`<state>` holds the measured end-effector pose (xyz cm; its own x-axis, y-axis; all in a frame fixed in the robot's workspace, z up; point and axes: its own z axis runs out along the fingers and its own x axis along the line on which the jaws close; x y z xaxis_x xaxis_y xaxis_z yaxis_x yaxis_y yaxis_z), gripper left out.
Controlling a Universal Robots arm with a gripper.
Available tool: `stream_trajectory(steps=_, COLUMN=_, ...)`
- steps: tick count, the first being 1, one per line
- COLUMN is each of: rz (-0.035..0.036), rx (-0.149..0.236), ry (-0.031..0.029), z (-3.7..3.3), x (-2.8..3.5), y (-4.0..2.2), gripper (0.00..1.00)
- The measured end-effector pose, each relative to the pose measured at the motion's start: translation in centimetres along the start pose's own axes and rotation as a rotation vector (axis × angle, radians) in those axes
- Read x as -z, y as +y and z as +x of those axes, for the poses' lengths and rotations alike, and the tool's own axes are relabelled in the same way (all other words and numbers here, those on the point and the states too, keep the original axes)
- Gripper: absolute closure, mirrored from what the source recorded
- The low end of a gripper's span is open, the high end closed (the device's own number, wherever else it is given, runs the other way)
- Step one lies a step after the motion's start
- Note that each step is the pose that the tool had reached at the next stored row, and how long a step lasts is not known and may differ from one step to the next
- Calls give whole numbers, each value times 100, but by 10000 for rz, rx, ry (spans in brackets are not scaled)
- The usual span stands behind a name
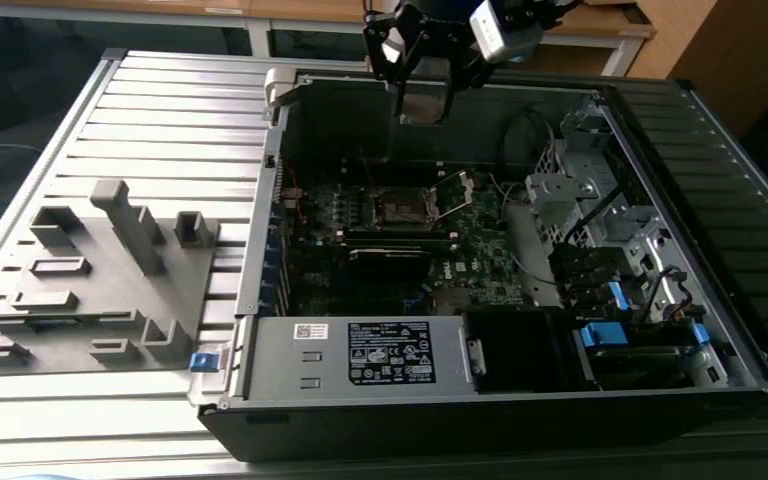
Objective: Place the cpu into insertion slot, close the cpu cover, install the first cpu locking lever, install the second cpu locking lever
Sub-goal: 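Place the cpu into insertion slot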
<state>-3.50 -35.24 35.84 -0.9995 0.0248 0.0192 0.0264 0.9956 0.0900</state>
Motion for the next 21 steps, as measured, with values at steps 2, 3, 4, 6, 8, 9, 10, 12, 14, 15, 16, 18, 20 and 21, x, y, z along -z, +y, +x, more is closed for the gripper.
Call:
stream_trajectory(steps=2, rz=2, rx=0, ry=1, z=0, x=-9, y=-1, gripper=46)
stream_trajectory(steps=3, rz=2, rx=0, ry=1, z=0, x=-13, y=-1, gripper=46)
stream_trajectory(steps=4, rz=4, rx=0, ry=2, z=0, x=-16, y=-2, gripper=46)
stream_trajectory(steps=6, rz=5, rx=0, ry=2, z=0, x=-16, y=-2, gripper=46)
stream_trajectory(steps=8, rz=3, rx=0, ry=1, z=0, x=-19, y=-2, gripper=46)
stream_trajectory(steps=9, rz=3, rx=0, ry=1, z=0, x=-21, y=-2, gripper=46)
stream_trajectory(steps=10, rz=3, rx=0, ry=1, z=0, x=-21, y=-2, gripper=46)
stream_trajectory(steps=12, rz=2, rx=0, ry=1, z=0, x=-23, y=-2, gripper=46)
stream_trajectory(steps=14, rz=2, rx=0, ry=1, z=0, x=-27, y=-3, gripper=46)
stream_trajectory(steps=15, rz=3, rx=0, ry=1, z=0, x=-27, y=-3, gripper=46)
stream_trajectory(steps=16, rz=4, rx=0, ry=2, z=0, x=-27, y=-3, gripper=46)
stream_trajectory(steps=18, rz=3, rx=0, ry=1, z=0, x=-33, y=-3, gripper=46)
stream_trajectory(steps=20, rz=3, rx=0, ry=1, z=-1, x=-34, y=-3, gripper=46)
stream_trajectory(steps=21, rz=2, rx=0, ry=1, z=-1, x=-37, y=-3, gripper=46)
